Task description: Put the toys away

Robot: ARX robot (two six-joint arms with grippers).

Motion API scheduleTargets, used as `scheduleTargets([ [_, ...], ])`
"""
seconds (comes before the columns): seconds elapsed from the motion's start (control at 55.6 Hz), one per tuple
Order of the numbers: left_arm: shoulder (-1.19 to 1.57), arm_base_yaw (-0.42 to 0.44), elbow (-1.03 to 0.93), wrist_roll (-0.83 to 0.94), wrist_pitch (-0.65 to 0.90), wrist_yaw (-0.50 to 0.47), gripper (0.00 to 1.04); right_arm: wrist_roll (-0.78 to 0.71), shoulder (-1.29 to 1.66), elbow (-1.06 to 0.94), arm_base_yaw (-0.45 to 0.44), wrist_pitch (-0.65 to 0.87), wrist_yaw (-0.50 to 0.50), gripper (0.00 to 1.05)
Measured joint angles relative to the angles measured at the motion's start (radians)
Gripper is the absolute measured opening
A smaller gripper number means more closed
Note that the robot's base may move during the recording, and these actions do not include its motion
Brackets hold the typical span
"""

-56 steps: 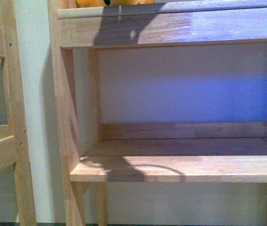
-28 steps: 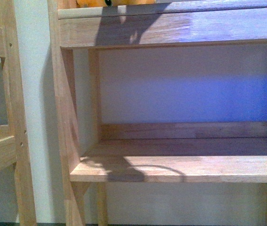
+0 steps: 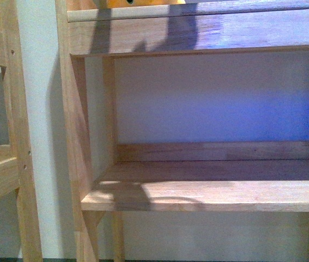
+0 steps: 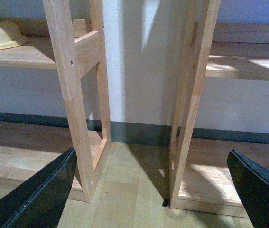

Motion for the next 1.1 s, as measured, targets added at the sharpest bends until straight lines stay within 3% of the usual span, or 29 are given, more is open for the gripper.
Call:
scheduleTargets([
  [0.216,0.0,0.0,0.0,0.0,0.0,0.0,0.98,-0.127,-0.29,-0.426,-0.026,0.304,0.116,0.98],
  [0.63,0.0,0.0,0.0,0.0,0.0,0.0,0.98,-0.195,-0.677,-0.94,-0.071,0.479,0.16,0.98],
  [1.097,0.0,0.0,0.0,0.0,0.0,0.0,0.98,-0.09,-1.096,-1.348,-0.195,0.373,0.148,0.98],
])
